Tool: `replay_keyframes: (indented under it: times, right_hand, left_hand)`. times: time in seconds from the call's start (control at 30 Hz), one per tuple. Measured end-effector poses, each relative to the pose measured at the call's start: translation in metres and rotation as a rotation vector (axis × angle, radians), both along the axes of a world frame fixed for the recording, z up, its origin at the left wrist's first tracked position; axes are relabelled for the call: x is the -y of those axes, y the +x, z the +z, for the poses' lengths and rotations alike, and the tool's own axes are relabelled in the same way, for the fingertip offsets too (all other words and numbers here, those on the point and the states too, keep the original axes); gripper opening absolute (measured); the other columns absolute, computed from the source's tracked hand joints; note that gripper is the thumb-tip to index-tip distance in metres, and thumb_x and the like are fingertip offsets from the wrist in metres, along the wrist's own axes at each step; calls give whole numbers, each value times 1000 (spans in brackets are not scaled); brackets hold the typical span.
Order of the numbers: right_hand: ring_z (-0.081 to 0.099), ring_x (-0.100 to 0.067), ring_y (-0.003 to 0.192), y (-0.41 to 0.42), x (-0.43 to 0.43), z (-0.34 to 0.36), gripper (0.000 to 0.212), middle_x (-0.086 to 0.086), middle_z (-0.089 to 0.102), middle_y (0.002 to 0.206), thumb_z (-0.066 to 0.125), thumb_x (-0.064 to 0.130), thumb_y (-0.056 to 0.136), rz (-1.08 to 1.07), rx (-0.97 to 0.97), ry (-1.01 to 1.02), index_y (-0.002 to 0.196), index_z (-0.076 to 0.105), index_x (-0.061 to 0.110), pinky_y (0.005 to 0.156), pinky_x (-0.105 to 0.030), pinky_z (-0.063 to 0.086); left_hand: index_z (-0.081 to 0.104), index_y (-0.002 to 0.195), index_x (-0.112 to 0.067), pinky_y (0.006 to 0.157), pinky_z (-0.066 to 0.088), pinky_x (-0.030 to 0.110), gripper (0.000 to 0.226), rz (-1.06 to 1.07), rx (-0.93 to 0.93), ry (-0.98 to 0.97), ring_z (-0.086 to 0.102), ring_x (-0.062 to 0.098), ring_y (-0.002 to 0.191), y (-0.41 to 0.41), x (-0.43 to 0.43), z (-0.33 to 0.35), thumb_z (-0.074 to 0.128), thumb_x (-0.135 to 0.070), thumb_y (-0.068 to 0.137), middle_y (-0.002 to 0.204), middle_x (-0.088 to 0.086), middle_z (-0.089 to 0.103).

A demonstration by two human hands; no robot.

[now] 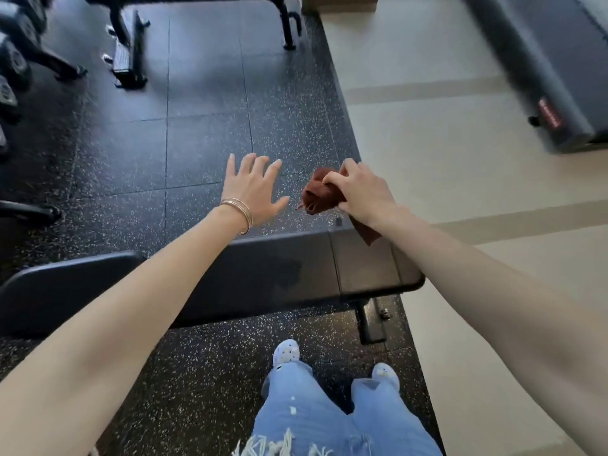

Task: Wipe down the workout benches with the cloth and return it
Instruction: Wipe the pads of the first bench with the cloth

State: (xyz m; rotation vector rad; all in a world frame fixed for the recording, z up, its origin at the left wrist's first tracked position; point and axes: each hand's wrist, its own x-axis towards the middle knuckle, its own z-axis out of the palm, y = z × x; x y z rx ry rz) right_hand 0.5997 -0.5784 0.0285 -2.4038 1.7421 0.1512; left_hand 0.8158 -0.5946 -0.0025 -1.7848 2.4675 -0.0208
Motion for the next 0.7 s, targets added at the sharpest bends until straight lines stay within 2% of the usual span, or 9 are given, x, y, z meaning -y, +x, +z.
replay_keyframes:
  times: [0.13,0.23,0.57,0.7]
  right_hand:
    - [45,-30,109,-28,3,19,47,-12,43,118,70,22,80,24,-33,-51,122,48,23,77,-43,48]
    - [46,-30,106,-60,-2,24,48,-12,44,117,71,24,78,67,-48,-93,120,47,22,71,-38,46]
    - [47,-30,103,-211,-29,52,48,-12,45,114,70,26,78,225,-56,-147,120,47,23,65,-36,42]
    - [45,-30,103,-251,-31,64,45,-13,44,113,68,25,80,298,-59,-145,120,48,23,67,-39,46]
  left_hand:
    - [25,145,-22,114,9,57,73,-33,33,-42,21,29,139,-30,-2,20,42,-61,85,147,7,32]
    - [24,145,-23,113,8,58,73,-25,48,-51,19,29,140,-61,-14,21,41,-61,85,148,6,31]
    - [23,145,-24,112,7,60,72,136,42,-56,16,29,142,-199,-81,35,39,-63,86,149,5,29]
    - [23,145,-25,112,6,60,72,209,35,-64,15,30,142,-242,-97,49,38,-63,86,150,5,27]
